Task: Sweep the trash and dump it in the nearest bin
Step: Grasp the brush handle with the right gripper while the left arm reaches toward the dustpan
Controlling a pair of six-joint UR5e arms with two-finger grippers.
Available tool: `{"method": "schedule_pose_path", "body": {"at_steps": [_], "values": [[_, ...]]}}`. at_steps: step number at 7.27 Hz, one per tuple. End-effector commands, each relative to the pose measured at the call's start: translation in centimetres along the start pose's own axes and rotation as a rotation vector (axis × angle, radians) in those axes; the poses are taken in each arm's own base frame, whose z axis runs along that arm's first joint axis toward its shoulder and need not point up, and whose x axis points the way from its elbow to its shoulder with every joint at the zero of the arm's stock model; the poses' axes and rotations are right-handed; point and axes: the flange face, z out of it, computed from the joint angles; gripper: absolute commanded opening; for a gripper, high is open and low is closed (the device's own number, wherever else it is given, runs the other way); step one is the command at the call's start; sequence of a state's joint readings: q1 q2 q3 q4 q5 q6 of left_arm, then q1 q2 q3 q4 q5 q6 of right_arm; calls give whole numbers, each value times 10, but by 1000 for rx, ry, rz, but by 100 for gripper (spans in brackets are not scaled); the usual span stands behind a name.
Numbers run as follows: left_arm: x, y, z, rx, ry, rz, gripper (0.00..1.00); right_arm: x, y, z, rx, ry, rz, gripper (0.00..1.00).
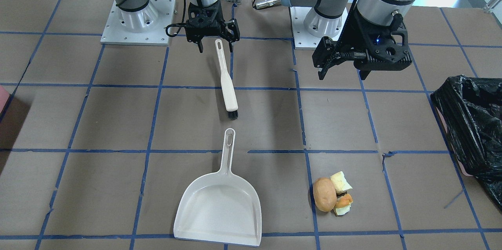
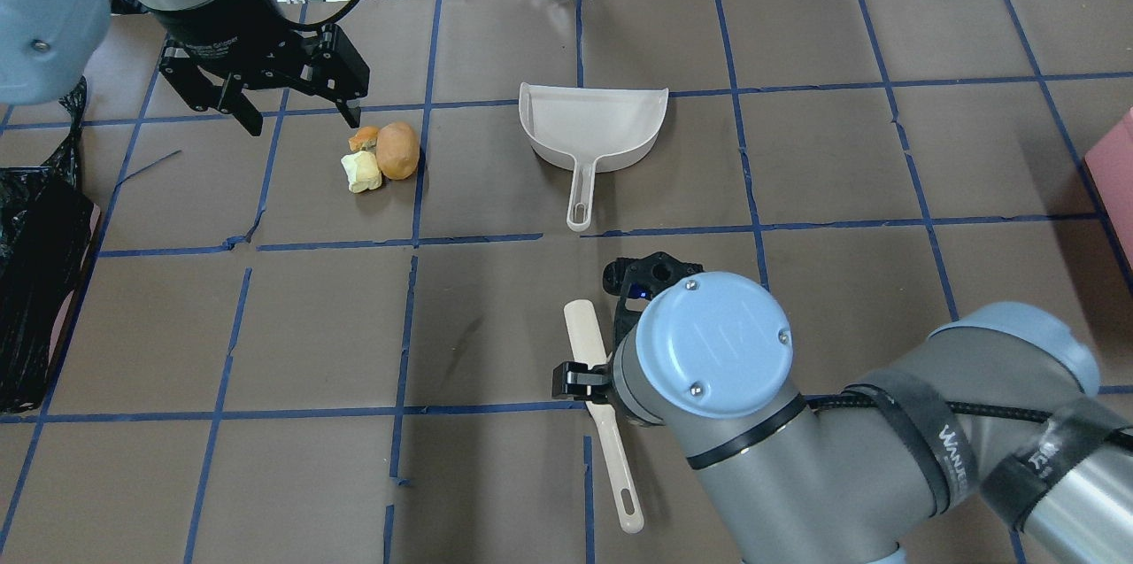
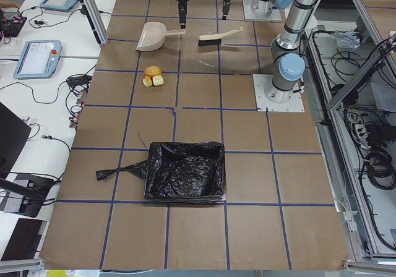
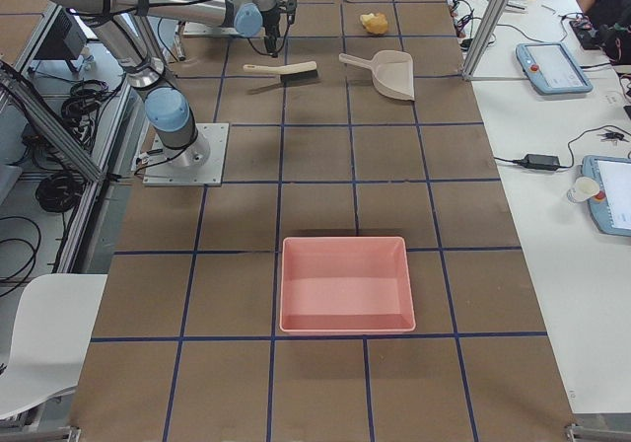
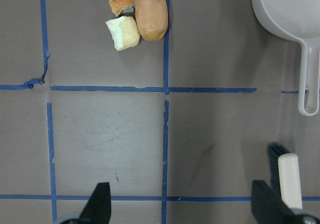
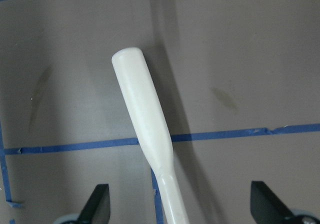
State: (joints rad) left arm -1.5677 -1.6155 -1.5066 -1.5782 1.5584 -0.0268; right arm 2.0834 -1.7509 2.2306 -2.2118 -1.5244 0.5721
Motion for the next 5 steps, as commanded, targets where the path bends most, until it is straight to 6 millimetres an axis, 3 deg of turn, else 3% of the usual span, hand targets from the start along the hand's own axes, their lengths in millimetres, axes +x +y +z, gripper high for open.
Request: {"method": "schedule_pose_path", "body": {"at_steps": [1,2,5], "values": [[0,0,0,0,1,2,100,12,26,33,25,3,-76,100],[0,0,3,-6,0,1,100,19,36,44,26,1,-77,100],[0,-2,13,11,0,5,100,7,38,56,31,-21,-97,99]]}}
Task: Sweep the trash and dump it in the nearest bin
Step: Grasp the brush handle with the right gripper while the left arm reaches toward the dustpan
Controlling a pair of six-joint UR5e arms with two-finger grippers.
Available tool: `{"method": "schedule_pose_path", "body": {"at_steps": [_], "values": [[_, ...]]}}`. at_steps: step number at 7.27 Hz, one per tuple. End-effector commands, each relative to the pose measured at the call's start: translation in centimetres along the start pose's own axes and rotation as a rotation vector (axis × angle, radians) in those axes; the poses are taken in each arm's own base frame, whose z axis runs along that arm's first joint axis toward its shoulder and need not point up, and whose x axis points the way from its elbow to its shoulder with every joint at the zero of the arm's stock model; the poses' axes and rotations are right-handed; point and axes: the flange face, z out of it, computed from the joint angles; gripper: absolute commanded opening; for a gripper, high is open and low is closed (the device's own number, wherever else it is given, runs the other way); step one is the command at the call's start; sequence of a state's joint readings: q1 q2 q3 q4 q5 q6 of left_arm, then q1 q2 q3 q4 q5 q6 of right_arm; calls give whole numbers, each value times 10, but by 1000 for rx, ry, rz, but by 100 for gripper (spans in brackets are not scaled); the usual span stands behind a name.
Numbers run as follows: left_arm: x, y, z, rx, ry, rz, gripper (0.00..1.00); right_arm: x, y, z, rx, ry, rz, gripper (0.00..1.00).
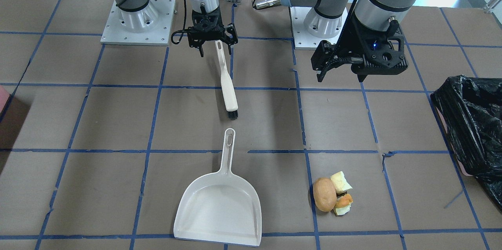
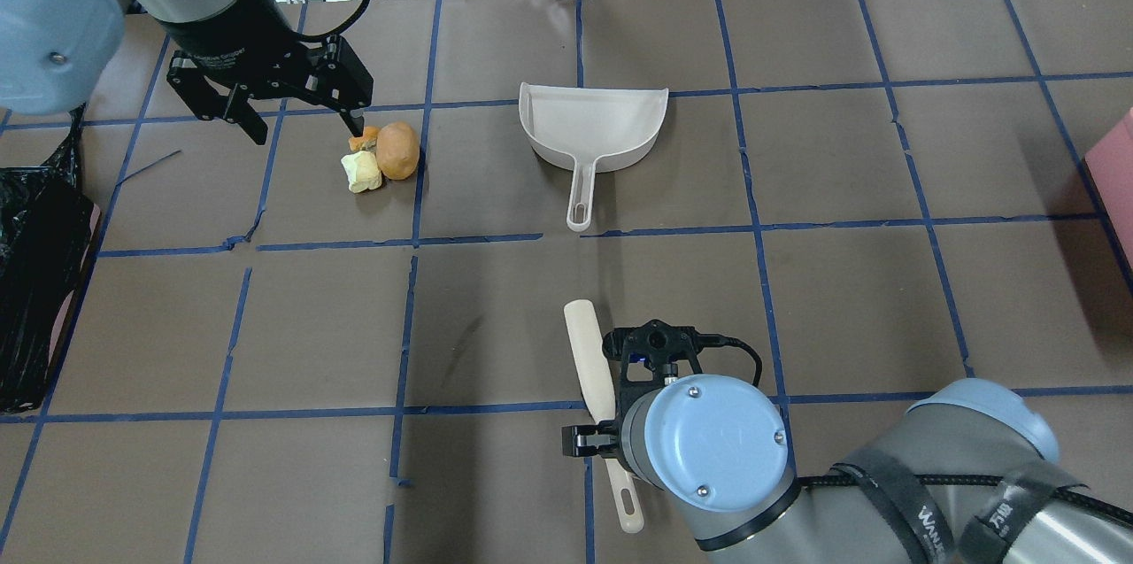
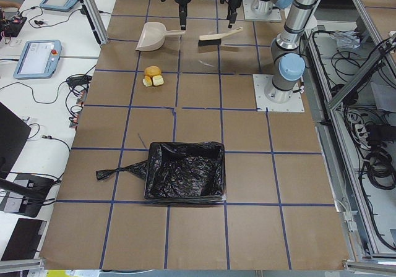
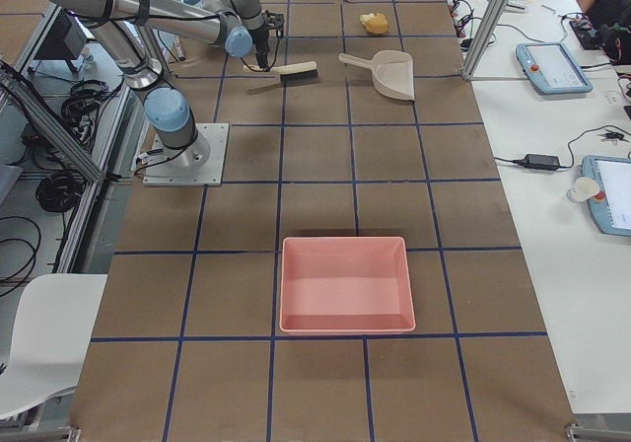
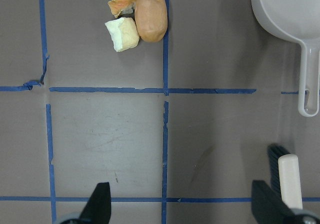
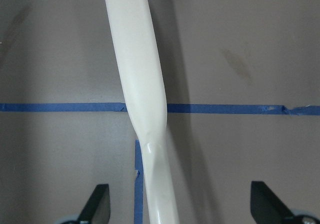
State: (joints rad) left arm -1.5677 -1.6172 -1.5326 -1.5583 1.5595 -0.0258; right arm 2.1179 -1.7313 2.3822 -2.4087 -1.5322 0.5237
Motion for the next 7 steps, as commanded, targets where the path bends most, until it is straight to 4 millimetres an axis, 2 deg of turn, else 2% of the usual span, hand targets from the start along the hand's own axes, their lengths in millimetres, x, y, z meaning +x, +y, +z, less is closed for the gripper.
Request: {"method": "schedule_pose_path", "body": {"at_steps": [1,2,3,4,5,6,7], "values": [[1,2,12,-3,-1,4,100,-14,-4,31,10,-11,-29,99],[0,-3,13,14,3,4,100,-26,2,42,36,-22,-51,100],[15,-13,26,3,41,26,100,-32,10,43,37,-14,-83,100],[34,-26,50,-30,55,73,100,-30,8,42,57,14,-93,100],[63,-47,59,13,59,116,100,-29,9,43,57,17,-97,100],[86,-55,57,27,63,146,100,-29,9,43,54,24,-103,100],[94,-56,60,21,101,149,100,-24,6,43,73,60,-118,100]]}}
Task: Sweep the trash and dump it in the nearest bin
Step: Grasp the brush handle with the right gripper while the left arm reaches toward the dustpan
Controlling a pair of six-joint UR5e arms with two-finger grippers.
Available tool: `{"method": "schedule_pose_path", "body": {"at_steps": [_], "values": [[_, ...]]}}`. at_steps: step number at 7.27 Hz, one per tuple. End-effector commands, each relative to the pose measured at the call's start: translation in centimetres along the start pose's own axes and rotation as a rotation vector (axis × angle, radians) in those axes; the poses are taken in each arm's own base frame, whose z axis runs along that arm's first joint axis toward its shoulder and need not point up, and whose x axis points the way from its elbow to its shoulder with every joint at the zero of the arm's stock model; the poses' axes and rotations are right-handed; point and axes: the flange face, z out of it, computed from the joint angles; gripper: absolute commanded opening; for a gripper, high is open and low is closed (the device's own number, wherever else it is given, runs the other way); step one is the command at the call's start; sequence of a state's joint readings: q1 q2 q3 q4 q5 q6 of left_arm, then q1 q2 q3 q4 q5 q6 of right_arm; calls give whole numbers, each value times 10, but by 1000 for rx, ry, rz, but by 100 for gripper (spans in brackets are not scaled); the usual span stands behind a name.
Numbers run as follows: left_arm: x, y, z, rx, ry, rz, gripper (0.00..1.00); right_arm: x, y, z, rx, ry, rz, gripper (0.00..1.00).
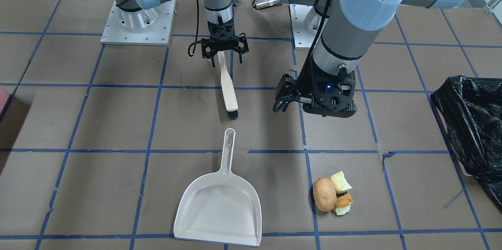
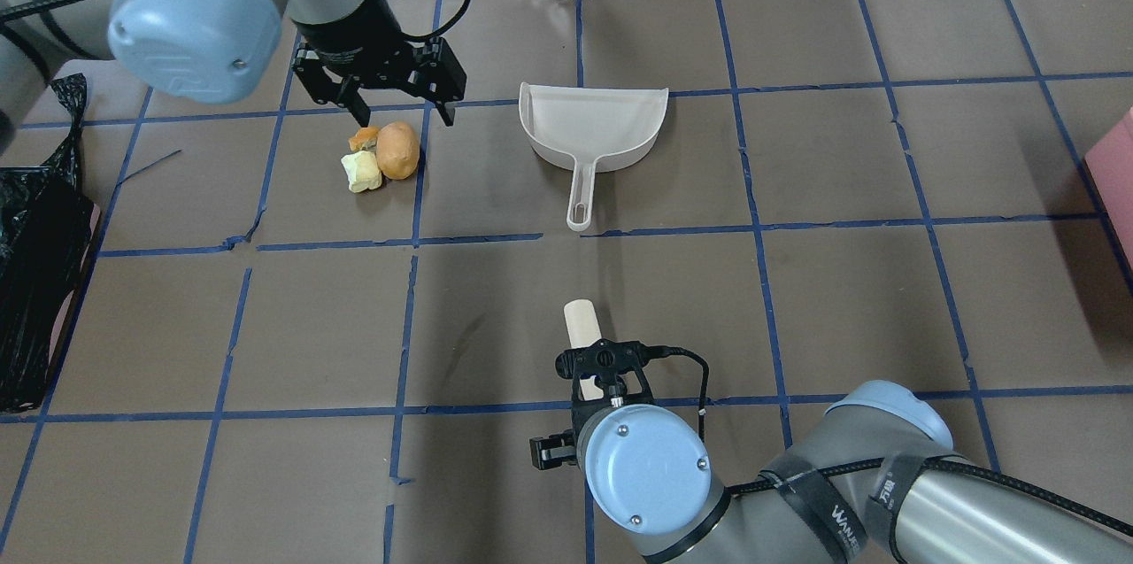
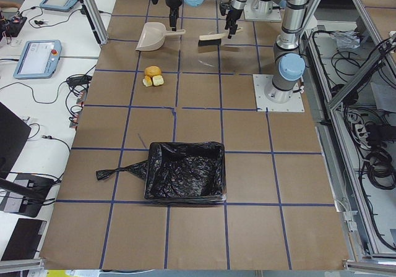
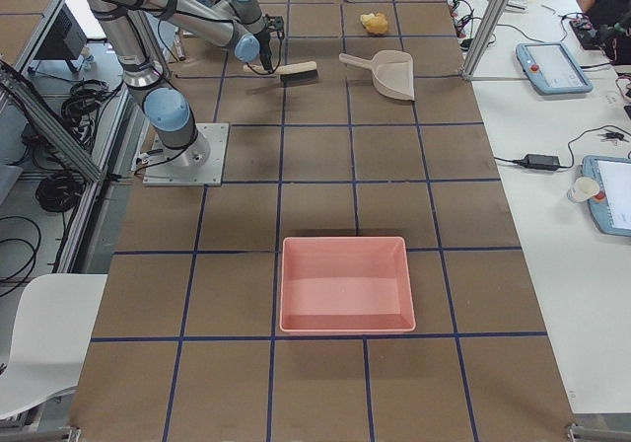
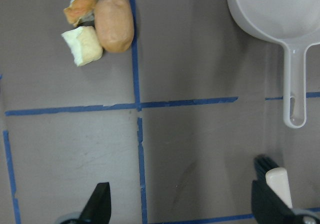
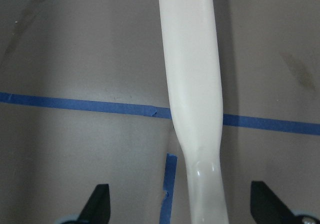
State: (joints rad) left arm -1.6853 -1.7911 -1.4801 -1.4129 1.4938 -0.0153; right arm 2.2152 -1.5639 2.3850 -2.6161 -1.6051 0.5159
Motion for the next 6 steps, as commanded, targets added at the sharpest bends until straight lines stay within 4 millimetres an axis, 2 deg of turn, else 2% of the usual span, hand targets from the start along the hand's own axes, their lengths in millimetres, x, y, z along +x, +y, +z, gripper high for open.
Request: {"method": "schedule_pose_path", "body": {"at_steps": [1,2,3,4,5,6], "values": [[24,-9,11,-13,99,18,100,5,-1,1,6,40,-18,100],[23,-22,26,-26,96,21,100,7,-3,2,0,45,-26,100],[34,-38,52,-24,98,39,100,12,-8,3,1,48,-31,100],[71,-44,78,-3,89,102,100,12,-9,0,8,46,-31,100],[87,-52,106,16,25,134,100,19,-17,-2,15,42,-14,100],[111,-53,131,31,23,129,100,28,-35,-8,34,37,11,100]]}}
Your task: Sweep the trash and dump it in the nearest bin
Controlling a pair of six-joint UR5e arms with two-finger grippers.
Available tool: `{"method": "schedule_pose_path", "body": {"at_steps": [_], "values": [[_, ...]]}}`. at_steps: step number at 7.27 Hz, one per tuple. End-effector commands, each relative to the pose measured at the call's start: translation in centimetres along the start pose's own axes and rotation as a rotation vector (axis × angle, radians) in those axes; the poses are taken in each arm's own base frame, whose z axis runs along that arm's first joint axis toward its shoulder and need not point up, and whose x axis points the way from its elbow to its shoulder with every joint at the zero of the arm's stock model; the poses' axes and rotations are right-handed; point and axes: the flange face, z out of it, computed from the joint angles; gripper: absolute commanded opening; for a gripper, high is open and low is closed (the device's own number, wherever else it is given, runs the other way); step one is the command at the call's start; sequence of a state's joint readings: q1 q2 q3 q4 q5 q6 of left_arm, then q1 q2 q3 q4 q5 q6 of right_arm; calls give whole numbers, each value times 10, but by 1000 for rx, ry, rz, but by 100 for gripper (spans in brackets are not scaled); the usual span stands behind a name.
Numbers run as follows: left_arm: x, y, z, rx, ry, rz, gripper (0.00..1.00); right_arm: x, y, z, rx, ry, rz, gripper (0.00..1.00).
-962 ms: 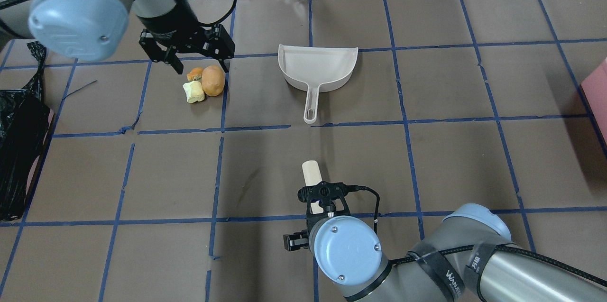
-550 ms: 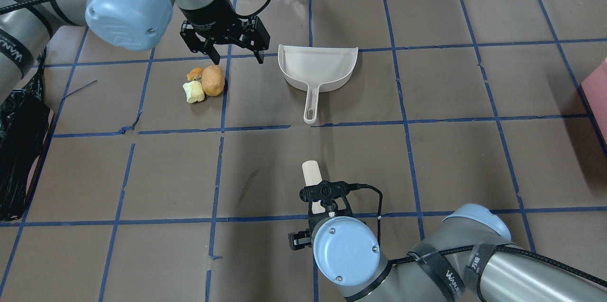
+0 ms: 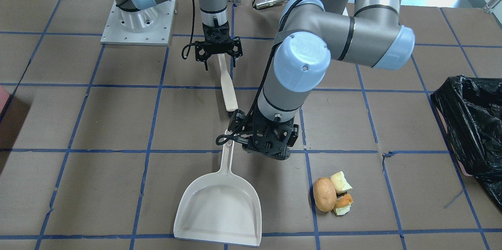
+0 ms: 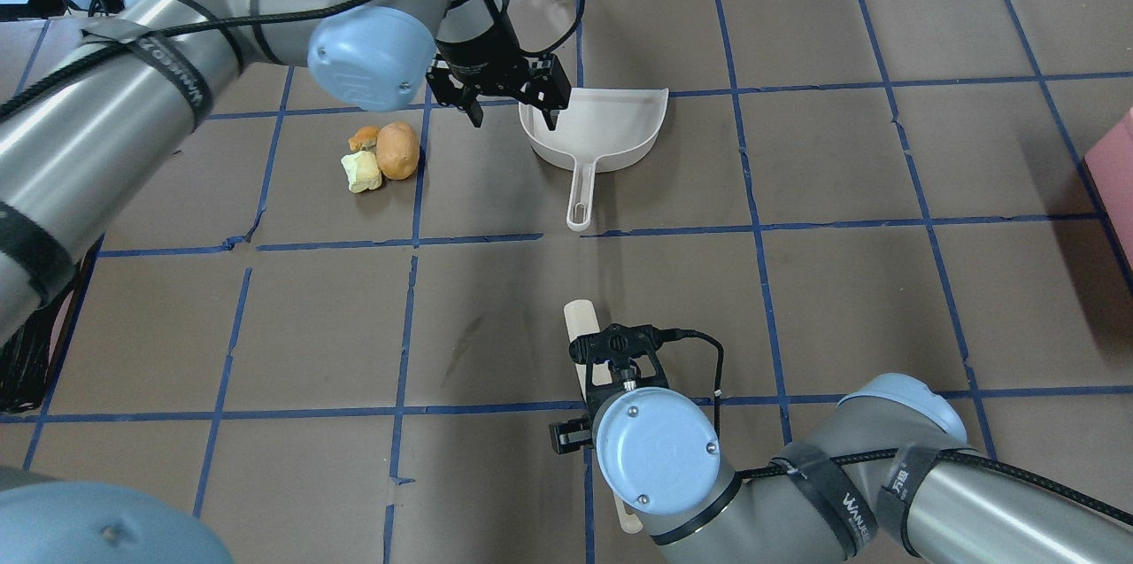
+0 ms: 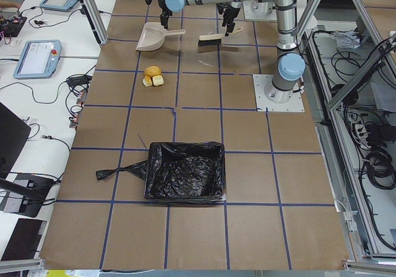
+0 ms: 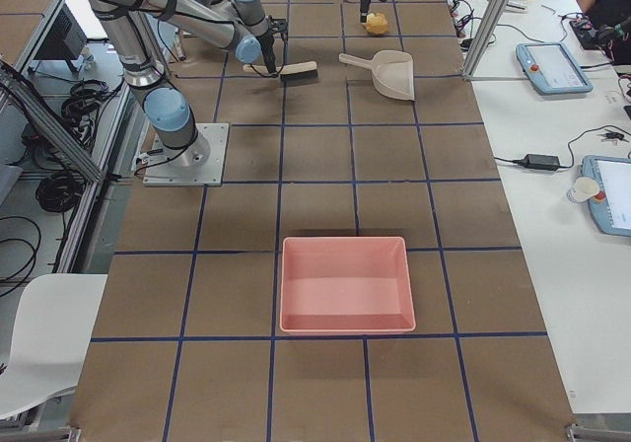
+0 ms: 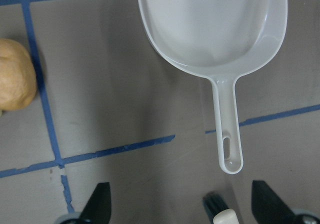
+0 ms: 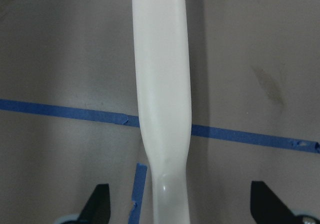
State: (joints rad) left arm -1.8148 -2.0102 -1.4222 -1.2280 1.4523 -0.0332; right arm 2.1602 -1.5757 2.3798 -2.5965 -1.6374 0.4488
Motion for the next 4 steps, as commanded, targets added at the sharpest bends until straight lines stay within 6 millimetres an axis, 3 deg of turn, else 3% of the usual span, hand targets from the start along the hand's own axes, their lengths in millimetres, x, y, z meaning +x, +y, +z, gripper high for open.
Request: {"method": "schedule_pose_path", "body": {"at_steps": [1,3,4], "values": [[47,1,54,-9,-30,34,100,17,-40,-13,8,5,42,100],[62,7,79,-34,-26,14,100,29,-83,-39,-32,41,37,100],[61,5,90,-46,-33,-2,100,37,-81,-52,-37,45,39,100]]}}
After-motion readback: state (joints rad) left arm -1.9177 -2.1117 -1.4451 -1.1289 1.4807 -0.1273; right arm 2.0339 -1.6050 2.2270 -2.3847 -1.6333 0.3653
